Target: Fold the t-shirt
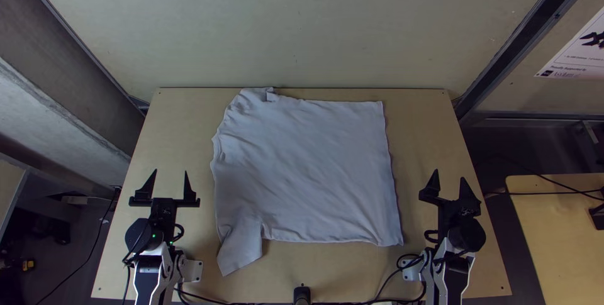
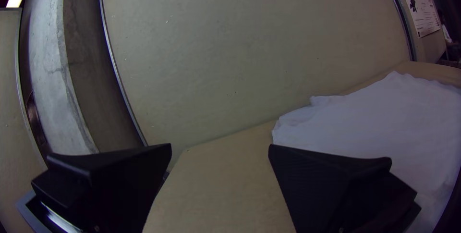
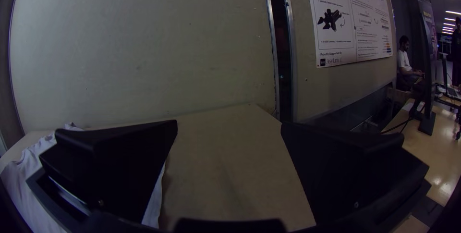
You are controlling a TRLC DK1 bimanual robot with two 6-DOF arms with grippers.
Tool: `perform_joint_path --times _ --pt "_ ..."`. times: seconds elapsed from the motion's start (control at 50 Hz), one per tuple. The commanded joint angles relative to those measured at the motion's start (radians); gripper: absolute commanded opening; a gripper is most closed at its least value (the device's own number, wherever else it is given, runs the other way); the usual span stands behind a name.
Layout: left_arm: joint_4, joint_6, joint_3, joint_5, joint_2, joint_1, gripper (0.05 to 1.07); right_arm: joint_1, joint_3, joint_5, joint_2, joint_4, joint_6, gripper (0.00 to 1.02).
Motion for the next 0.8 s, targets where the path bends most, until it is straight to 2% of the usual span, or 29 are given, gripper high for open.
perform_joint_path --times 0.0,0.72,0.78 --pt "-0.014 0.021 -0.043 0.006 -0.006 0.003 1.02 -0.007 -0.012 0.009 -0.003 -0.013 0.014 0.99" --pt "-0.014 0.021 -0.043 0.006 -0.006 0.003 1.02 -0.006 -0.012 0.008 -0.003 -0.013 0.02 0.99" --pt "-0.014 -0.014 -0.043 0.013 -0.006 0.002 1.02 -0.001 -0.012 0.008 -0.003 -0.013 0.02 0.99"
